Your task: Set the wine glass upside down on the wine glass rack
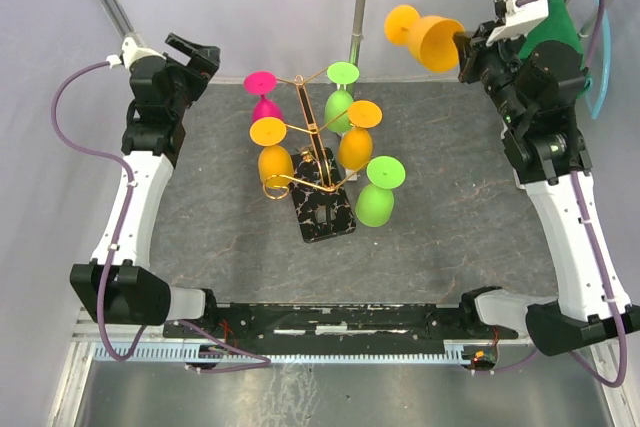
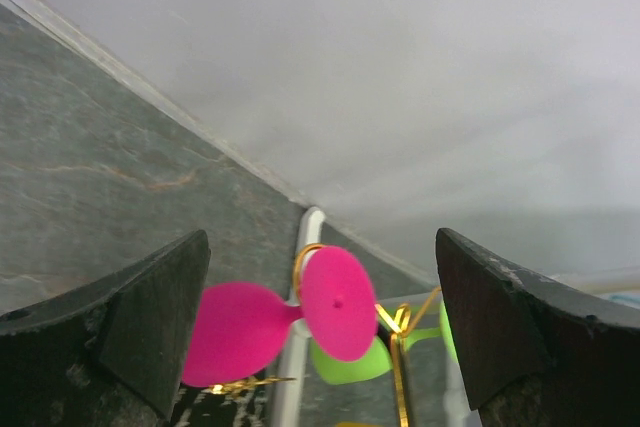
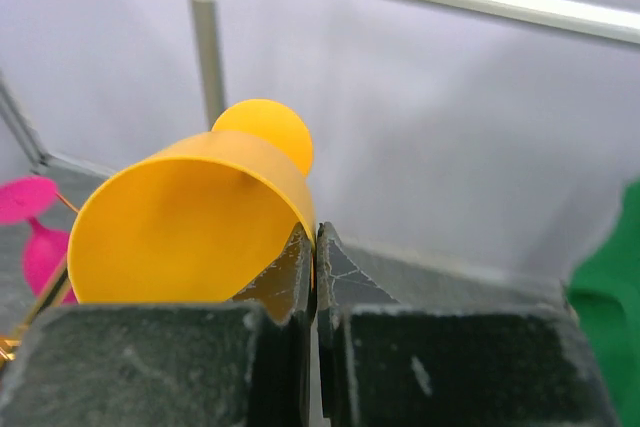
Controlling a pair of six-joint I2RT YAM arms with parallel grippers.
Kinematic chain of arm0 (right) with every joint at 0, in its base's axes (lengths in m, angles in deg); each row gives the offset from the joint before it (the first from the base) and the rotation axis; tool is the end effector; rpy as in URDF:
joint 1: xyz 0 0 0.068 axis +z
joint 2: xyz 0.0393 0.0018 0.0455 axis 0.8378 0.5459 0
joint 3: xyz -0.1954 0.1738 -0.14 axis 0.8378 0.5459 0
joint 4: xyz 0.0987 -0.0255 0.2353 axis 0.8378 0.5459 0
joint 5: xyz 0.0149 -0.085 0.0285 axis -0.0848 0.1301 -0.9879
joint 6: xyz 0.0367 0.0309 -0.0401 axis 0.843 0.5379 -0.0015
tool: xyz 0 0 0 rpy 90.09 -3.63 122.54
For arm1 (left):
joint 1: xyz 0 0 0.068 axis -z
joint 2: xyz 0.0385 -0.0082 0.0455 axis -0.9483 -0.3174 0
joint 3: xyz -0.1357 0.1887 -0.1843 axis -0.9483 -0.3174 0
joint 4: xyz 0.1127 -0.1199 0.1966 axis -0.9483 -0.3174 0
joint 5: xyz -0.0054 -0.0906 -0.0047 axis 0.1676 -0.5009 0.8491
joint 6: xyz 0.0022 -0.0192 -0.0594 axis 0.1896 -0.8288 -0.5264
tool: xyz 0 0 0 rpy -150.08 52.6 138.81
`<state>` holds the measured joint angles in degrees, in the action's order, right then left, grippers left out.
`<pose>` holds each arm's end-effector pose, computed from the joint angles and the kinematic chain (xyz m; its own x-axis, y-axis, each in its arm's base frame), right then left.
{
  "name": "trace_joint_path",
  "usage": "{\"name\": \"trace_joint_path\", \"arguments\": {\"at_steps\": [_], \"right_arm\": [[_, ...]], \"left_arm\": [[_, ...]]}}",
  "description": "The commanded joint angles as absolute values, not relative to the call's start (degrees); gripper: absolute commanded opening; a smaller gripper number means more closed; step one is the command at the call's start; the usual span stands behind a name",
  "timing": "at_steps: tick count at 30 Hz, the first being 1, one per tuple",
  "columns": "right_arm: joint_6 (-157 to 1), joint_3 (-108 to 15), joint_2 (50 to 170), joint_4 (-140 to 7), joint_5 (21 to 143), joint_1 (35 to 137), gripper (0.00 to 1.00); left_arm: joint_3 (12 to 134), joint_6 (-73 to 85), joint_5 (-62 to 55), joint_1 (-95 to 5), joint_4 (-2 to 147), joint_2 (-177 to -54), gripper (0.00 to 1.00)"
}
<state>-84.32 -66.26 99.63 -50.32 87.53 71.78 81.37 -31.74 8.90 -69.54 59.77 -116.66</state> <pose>0.2284 0.0622 0.5577 0.1328 0.0420 -0.9902 -0.2893 0.9572 0.0018 0.3109 -0.0072 0.4531 -0.0550 -0.7587 -0.6491 -0.1224 0.6503 -0.7498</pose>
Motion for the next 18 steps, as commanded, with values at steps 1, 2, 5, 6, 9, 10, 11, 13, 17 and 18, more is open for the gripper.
{"name": "trace_joint_path", "arguments": {"at_steps": [1,2,5,6,9,10,11,13,17,18], "right_arm": [[-82.97,-63.48,102.8,-70.34,78.53,74.59,0.01],[-83.99,-63.27,103.67,-72.3,78.05,75.91,0.01],[-88.97,-62.22,106.6,-78.0,78.59,80.44,0.01],[-90.39,-61.73,107.56,-79.78,79.31,81.88,0.01],[-92.39,-59.83,110.63,-88.28,80.95,85.48,0.01],[-92.22,-59.03,111.64,-91.0,81.49,86.26,0.01],[-92.01,-58.7,112.7,-93.38,81.69,86.9,0.01],[-91.67,-58.58,114.78,-96.85,82.11,88.33,0.01],[-91.55,-58.85,119.19,-102.57,82.61,90.98,0.01],[-91.76,-59.08,120.26,-103.74,82.68,91.55,0.01]], "left_arm": [[87.73,-44.92,8.95,-69.73,57.27,-117.12,0.99],[88.18,-46.68,8.65,-69.74,57.1,-117.13,0.99],[89.04,-52.15,7.65,-69.72,56.95,-116.97,0.99],[89.15,-53.87,7.27,-69.66,56.95,-116.9,0.99],[88.78,-58.41,5.96,-69.67,57.35,-116.59,0.99],[88.24,-59.9,5.59,-69.63,57.74,-116.27,0.99],[87.37,-61.5,5.31,-69.66,58.31,-115.92,1.0],[85.27,-64.68,4.78,-69.68,60.06,-115.34,0.98],[83.03,-67.91,2.75,-69.65,62.47,-115.18,0.97],[82.9,-68.3,2.11,-69.65,62.73,-115.28,0.97]]}}
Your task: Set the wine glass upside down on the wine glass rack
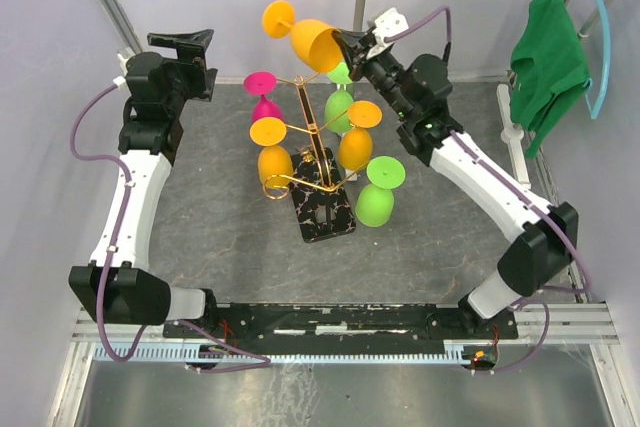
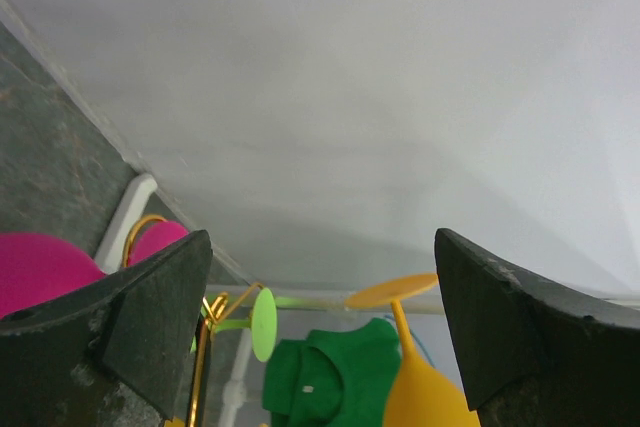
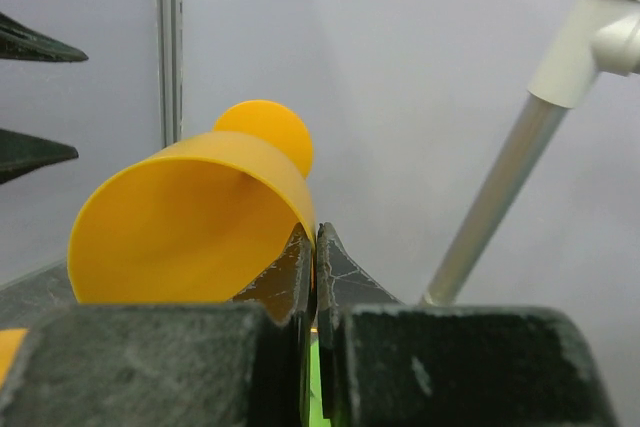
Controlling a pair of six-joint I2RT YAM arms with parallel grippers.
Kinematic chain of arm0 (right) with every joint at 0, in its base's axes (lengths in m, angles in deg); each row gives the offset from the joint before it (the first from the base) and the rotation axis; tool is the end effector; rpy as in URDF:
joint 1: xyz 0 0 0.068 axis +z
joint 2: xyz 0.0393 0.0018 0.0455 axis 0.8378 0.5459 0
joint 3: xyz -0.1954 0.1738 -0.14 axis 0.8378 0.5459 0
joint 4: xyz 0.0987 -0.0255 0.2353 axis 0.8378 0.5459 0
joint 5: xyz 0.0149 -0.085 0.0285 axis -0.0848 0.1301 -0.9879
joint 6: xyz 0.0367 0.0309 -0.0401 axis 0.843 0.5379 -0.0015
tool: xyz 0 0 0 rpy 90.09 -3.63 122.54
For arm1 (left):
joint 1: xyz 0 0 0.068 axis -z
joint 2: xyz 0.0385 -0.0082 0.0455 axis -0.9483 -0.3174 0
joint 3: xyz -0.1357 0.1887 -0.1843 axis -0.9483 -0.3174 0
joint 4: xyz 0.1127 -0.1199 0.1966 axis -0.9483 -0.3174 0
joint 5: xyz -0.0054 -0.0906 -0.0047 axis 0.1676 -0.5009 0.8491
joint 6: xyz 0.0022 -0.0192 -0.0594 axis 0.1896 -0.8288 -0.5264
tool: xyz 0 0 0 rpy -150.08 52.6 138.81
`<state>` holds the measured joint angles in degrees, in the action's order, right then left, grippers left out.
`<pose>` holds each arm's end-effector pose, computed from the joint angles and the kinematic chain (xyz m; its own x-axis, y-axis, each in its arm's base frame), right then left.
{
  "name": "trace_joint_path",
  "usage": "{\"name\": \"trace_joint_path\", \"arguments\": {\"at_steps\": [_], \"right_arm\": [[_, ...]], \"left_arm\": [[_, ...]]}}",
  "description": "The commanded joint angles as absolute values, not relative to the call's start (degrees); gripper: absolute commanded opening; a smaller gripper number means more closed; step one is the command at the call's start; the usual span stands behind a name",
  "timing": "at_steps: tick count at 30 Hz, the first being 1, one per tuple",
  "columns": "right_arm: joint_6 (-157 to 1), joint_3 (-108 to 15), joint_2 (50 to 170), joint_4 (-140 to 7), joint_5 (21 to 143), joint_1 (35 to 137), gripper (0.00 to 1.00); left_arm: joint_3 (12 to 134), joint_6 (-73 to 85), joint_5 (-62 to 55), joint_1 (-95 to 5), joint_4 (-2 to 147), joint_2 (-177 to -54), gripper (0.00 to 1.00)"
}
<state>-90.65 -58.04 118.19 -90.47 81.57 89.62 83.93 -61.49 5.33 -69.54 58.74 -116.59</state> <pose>0.3079 0.2054 0.4980 0.3718 0.1166 -0.9210 -0.6073 0.7809 -0.1463 0.3073 -0.0100 0.4671 -0.0427 -0.9820 -0.1839 -0.0949 0.1873 -0.9777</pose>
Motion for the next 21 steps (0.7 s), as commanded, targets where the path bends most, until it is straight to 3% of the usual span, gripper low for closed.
{"name": "trace_joint_path", "arguments": {"at_steps": [1,21], "right_arm": [[-92.31,-59.49,121.33,-104.57,82.81,92.13,0.01],[-96.74,-66.44,132.41,-105.67,82.64,99.84,0.01]], "left_arm": [[82.8,-68.57,1.45,-69.56,62.9,-115.29,0.97],[78.87,-70.27,-1.34,-67.67,66.78,-115.06,0.89]]}}
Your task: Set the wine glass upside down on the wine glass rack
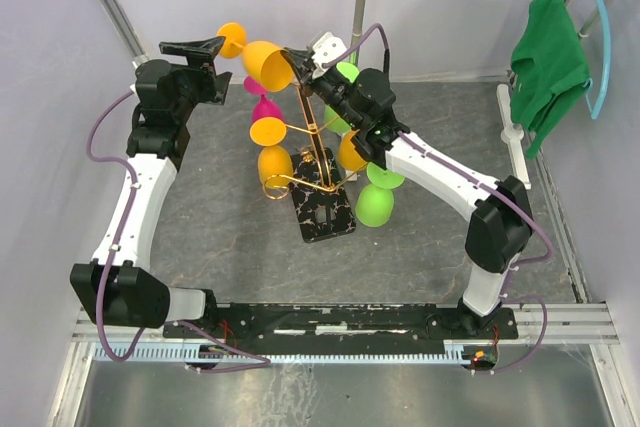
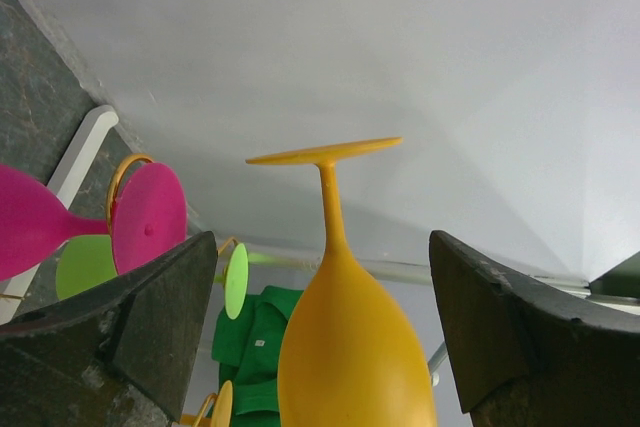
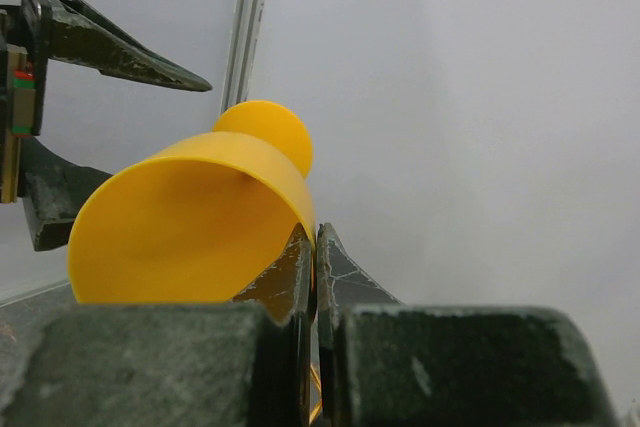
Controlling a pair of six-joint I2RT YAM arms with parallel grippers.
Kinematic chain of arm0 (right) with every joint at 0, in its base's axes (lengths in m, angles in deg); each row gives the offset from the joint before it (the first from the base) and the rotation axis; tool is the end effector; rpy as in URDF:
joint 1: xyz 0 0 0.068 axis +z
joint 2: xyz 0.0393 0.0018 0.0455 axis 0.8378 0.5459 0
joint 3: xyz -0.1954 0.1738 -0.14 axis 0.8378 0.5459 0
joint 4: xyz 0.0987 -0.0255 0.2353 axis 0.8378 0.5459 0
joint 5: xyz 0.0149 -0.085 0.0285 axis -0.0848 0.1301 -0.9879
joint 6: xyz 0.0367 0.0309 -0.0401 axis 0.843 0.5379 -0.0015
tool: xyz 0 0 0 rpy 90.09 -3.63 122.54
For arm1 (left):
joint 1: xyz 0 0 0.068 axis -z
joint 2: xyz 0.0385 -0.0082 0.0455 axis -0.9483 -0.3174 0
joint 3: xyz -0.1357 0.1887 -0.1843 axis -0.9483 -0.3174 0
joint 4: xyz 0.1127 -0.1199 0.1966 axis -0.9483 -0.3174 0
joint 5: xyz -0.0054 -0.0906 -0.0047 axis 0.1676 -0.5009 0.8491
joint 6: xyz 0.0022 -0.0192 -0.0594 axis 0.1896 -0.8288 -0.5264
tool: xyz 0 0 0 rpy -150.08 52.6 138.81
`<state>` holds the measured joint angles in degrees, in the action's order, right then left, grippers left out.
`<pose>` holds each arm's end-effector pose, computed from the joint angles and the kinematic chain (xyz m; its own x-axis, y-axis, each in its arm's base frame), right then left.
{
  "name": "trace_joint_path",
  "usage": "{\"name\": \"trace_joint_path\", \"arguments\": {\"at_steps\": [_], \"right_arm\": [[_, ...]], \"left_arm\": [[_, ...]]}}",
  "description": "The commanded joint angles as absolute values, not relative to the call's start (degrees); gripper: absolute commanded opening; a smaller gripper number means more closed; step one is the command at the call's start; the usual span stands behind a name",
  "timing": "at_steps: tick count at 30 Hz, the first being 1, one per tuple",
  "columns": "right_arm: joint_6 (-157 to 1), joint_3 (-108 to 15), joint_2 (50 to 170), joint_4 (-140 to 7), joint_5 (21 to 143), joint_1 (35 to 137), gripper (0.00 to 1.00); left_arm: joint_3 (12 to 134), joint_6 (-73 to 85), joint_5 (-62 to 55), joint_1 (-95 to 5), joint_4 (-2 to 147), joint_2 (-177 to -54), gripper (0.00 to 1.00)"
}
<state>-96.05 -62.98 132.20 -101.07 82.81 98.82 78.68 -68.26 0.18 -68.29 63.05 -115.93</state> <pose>0.3269 0.3007 0.4547 0.4303 0.1234 -0.8942 -0.6710 0.7063 -0.2254 0.3094 -0.0211 0.4469 -0.1420 -0.9882 -0.0579 -0.0967 0.0721 -0.9927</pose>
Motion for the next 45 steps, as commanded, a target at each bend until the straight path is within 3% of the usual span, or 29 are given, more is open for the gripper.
{"name": "trace_joint_path", "arguments": {"at_steps": [1,11,39,42,45], "right_arm": [[-96.62,-66.45,132.6,-105.68,82.64,100.08,0.01],[-95.0,-66.18,133.43,-105.64,81.65,101.92,0.01],[-96.9,-67.06,134.58,-104.05,81.99,103.57,0.01],[-96.84,-66.87,134.22,-103.48,81.5,103.58,0.11],[-96.91,-65.95,133.39,-103.12,81.14,103.58,0.21]], "left_arm": [[78.84,-70.25,-1.32,-67.57,66.9,-115.22,0.88],[78.28,-70.64,-2.16,-67.36,68.78,-116.47,0.75],[78.36,-71.46,-3.54,-67.35,70.6,-119.76,0.12],[78.36,-71.64,-3.81,-67.36,71.04,-120.17,0.04],[78.36,-71.57,-3.78,-67.39,72.0,-120.31,0.03]]}}
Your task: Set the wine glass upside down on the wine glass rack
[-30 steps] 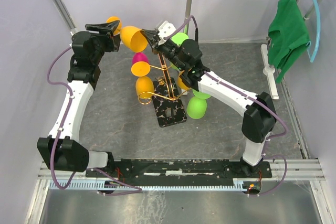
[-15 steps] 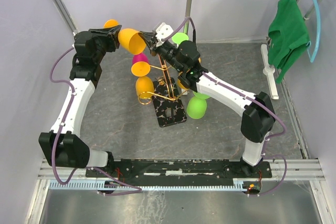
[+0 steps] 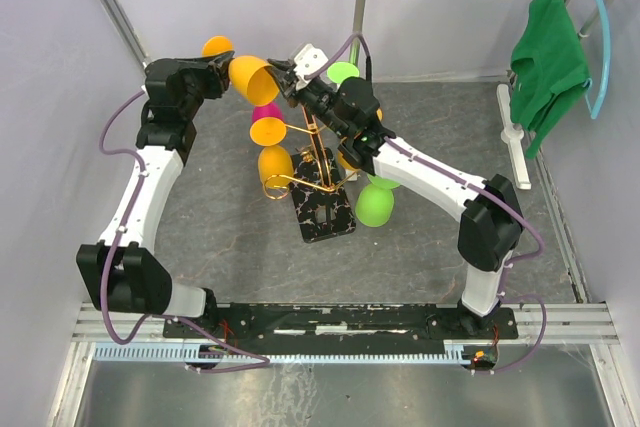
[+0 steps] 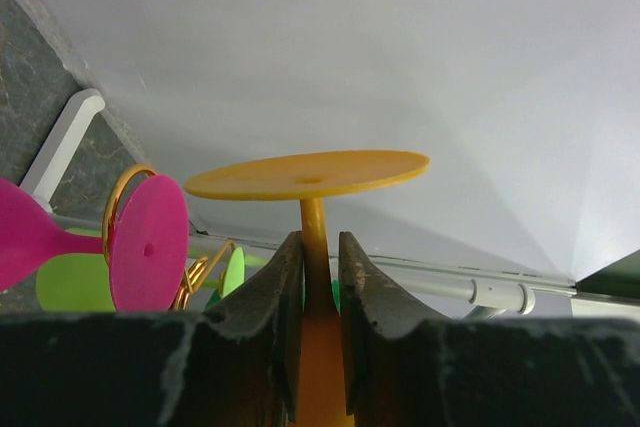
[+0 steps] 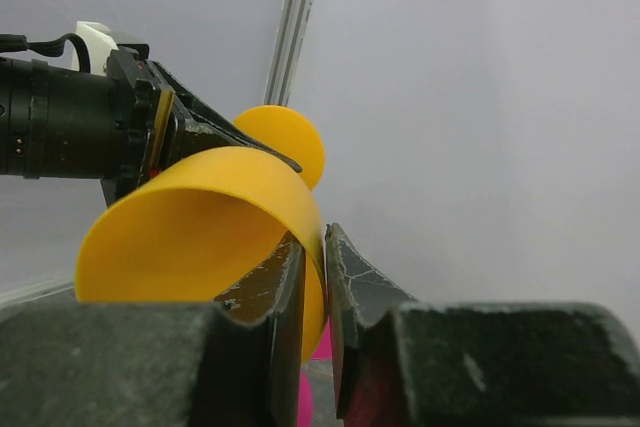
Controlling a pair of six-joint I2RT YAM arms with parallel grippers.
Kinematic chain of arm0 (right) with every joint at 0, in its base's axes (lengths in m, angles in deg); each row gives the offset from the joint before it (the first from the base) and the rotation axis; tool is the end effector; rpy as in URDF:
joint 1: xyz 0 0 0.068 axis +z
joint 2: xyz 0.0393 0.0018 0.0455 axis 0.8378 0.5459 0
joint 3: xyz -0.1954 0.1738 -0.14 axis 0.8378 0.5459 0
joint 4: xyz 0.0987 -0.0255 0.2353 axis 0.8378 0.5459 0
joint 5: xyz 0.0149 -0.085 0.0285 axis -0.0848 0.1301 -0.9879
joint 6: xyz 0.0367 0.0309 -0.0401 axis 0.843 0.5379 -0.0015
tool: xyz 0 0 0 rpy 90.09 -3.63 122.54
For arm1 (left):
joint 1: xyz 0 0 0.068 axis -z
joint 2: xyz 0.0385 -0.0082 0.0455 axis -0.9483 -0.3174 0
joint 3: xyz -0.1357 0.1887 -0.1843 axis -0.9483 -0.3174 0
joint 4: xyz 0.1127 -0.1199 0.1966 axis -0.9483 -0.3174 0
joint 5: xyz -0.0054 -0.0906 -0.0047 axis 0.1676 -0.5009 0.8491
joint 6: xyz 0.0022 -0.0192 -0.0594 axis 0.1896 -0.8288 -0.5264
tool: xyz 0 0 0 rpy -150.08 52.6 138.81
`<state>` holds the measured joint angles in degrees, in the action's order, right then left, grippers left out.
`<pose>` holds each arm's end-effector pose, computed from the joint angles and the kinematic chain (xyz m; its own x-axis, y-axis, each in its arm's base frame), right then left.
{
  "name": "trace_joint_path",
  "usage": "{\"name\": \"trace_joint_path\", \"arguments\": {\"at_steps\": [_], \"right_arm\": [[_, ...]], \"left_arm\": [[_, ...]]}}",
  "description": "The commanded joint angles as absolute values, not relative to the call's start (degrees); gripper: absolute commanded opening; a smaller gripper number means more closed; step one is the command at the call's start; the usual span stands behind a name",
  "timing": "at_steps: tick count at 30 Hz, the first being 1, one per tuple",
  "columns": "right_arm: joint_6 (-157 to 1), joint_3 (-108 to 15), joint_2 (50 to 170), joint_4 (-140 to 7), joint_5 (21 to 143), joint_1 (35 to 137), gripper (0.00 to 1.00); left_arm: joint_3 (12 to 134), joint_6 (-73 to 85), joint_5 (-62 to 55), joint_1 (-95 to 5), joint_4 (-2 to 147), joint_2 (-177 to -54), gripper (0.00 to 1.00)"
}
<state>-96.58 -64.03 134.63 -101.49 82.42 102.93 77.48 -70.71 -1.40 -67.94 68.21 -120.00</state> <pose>0.3132 0.3328 0.4439 0.4174 0.1381 -0.8982 -0.7224 0.6500 -0.2357 0.3341 -0.0259 0.4287 -0.1709 -0.9852 -0.0123 -0.1037 0.0304 -0.9941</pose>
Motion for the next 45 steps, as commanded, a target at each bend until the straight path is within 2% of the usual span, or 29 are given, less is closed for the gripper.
{"name": "trace_joint_path", "arguments": {"at_steps": [1,10,18,28,35,45], "right_arm": [[-97.02,-65.41,132.75,-102.78,81.08,103.58,0.25],[-101.5,-57.84,124.22,-96.59,83.53,103.61,0.49],[-106.4,-51.05,115.78,-88.49,93.33,103.5,0.63],[-101.73,-59.34,115.46,-69.83,105.78,98.89,0.67],[-92.75,-66.32,116.03,-57.99,107.89,89.95,0.68],[-90.42,-63.13,115.27,-54.22,109.05,85.42,0.68]], "left_arm": [[78.43,-71.68,-3.46,-67.37,72.29,-120.36,0.03],[82.26,-69.84,-0.97,-69.24,76.97,-121.54,0.03],[84.95,-64.31,-4.13,-72.85,82.22,-122.5,0.03],[83.72,-45.34,-16.78,-74.34,93.52,-120.68,0.03],[81.69,-36.49,-33.9,-74.34,107.09,-118.45,0.03],[71.77,-17.61,-51.51,-74.31,106.06,-104.95,0.03]]}}
